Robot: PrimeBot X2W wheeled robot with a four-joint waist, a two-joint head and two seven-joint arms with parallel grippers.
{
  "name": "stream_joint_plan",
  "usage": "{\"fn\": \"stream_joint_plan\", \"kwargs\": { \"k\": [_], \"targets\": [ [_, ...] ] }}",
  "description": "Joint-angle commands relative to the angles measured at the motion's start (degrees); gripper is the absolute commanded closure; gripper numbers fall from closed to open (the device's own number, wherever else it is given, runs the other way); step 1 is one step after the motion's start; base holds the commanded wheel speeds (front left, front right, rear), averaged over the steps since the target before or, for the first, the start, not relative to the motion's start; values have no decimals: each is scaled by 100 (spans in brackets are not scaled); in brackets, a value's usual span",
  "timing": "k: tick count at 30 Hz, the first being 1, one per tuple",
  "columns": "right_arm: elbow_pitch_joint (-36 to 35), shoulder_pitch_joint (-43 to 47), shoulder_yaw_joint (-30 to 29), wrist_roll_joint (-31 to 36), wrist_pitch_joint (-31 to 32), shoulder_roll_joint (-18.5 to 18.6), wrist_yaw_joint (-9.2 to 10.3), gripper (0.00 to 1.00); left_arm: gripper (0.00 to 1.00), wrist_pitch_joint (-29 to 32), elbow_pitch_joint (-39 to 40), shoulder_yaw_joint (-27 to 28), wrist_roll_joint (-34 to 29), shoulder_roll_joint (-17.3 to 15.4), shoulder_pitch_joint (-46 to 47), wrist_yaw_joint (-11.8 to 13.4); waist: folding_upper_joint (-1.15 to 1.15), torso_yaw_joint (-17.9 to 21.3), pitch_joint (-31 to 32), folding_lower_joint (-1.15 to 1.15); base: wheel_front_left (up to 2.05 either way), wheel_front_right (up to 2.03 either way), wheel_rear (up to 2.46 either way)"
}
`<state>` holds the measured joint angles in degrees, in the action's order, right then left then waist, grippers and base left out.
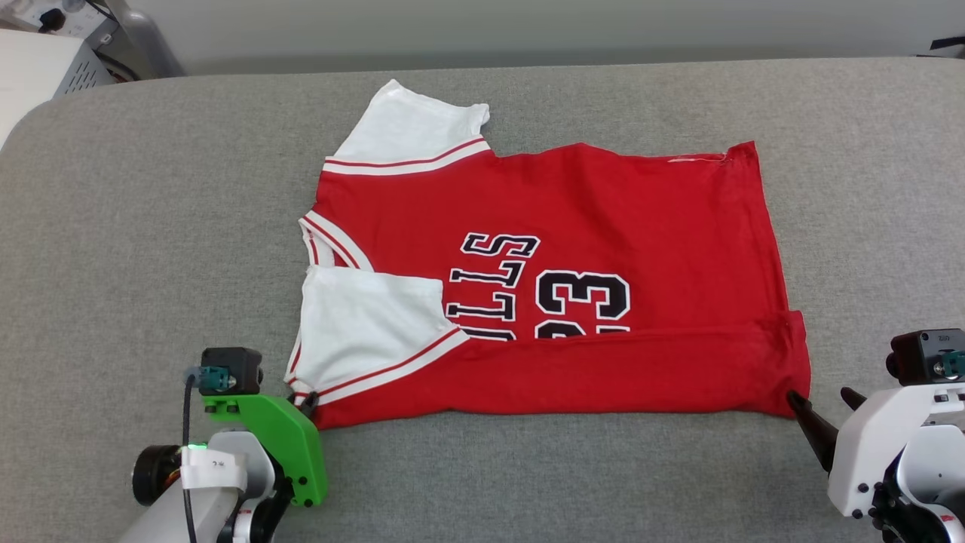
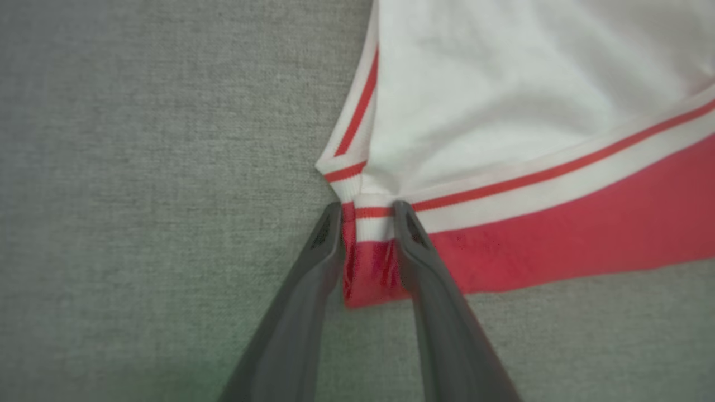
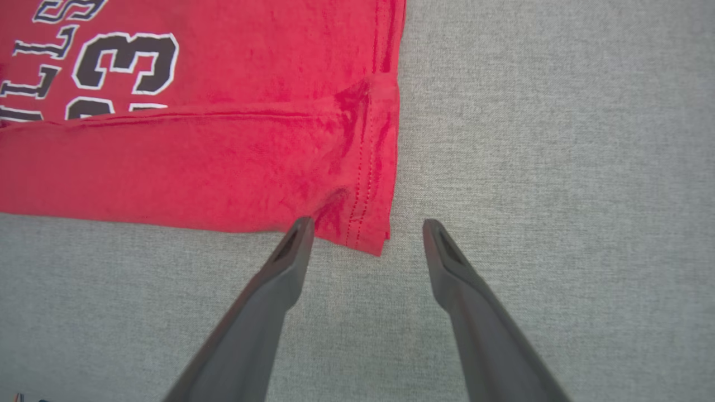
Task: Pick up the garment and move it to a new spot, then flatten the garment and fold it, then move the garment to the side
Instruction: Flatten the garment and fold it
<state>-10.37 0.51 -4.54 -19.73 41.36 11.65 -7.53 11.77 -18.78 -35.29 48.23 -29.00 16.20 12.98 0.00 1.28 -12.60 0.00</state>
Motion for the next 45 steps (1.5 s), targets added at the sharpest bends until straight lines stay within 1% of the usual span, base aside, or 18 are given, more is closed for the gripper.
{"fn": "stream_joint_plan", "kwargs": {
  "k": [1, 6, 11, 15, 20, 24, 29, 37, 38, 39, 40, 45],
  "targets": [
    [18, 14, -16, 47, -7, 29, 4, 0, 100, 203, -218, -241, 76, 206, -282, -65, 0, -47, 70, 0, 0, 0, 0],
    [79, 53, -47, 102, 1, 66, 4, 0, 100, 14, -91, -180, 108, 234, -316, -96, 0, -172, 241, 0, 0, 0, 0],
    [185, 107, -150, 283, 2, 94, 4, 0, 100, -314, 379, 19, 122, 169, -296, -84, 0, -328, 380, 0, 0, 0, 0],
    [396, 63, -265, 370, 29, -11, 4, 0, 100, -441, 950, 186, 110, 59, -317, 81, 0, -423, 386, 0, 0, 0, 0],
    [704, -131, -406, 481, 1, -188, 4, 0, 100, -382, 1639, 246, 37, -124, -338, 248, 0, -524, 286, 0, 0, 0, 0],
    [972, -294, -480, 593, -44, -295, 4, 0, 100, -322, 1985, 253, -4, -204, -354, 348, 0, -583, 191, 0, 0, 0, 0],
    [1314, -495, -639, 717, -132, -452, 4, 0, 100, -303, 2143, 210, -42, -235, -400, 391, 0, -615, 109, 0, 0, 0, 0],
    [1775, -619, -608, 814, -159, -569, 4, 0, 100, -265, 2100, 118, -60, -239, -393, 336, 0, -622, 2, 0, 0, 0, 0],
    [1852, -625, -586, 818, -161, -578, 4, 41, 100, -251, 2067, 100, -58, -241, -389, 320, 0, -622, -7, 0, 0, 0, 0],
    [1897, -637, -576, 813, -177, -584, 4, 59, 100, -242, 2042, 88, -60, -245, -387, 310, 0, -620, -11, 0, 0, 0, 0],
    [1942, -652, -567, 808, -202, -588, 4, 100, 100, -236, 2014, 77, -63, -246, -384, 304, 0, -616, -10, 0, 0, 0, 0],
    [2048, -681, -548, 771, -268, -539, 4, 100, 100, -226, 1881, 45, -30, -238, -414, 267, 0, -594, 92, 0, 0, 0, 0]
  ]
}}
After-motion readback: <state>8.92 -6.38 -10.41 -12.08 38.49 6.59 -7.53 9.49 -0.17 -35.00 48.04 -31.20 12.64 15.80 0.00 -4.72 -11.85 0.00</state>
